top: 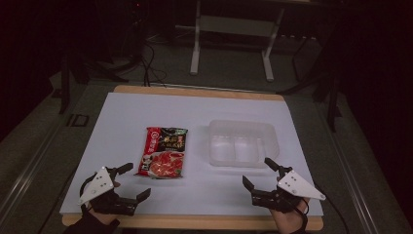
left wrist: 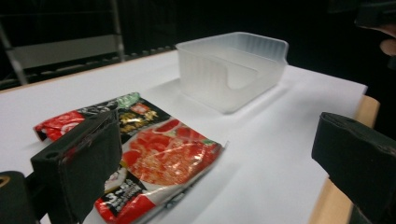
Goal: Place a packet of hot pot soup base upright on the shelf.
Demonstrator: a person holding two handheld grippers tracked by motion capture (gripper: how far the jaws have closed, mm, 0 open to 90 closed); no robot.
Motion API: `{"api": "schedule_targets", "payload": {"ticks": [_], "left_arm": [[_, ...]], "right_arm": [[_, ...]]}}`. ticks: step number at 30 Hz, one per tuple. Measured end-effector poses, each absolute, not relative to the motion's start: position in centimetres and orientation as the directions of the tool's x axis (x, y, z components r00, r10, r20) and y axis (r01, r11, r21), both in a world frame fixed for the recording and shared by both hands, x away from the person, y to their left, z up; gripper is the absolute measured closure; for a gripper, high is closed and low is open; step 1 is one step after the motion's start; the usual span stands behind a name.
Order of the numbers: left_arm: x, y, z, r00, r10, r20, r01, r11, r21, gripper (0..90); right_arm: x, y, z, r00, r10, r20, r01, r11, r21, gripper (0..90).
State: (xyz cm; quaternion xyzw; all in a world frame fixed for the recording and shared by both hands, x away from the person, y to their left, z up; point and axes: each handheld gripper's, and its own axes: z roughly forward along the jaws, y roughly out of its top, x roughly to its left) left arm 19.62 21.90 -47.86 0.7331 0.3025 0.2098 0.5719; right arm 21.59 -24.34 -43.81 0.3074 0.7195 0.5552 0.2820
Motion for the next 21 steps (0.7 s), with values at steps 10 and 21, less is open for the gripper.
{"api": "schedule_targets", "payload": {"ticks": [10, 21], "left_arm": [[19.2, 22.1, -47.5, 0.755, 0.655, -0.038, 0.222, -0.201, 0.954, 2.2], [18.8, 21.0, -46.4, 0.774, 0.632, -0.027, 0.210, -0.217, 0.953, 2.2]], "right_arm": [[21.2, -23.6, -43.6, -0.674, 0.733, -0.094, 0.131, 0.244, 0.961, 9.3], [21.0, -22.6, -43.7, -0.733, 0.665, -0.144, 0.121, 0.335, 0.935, 21.8]]}}
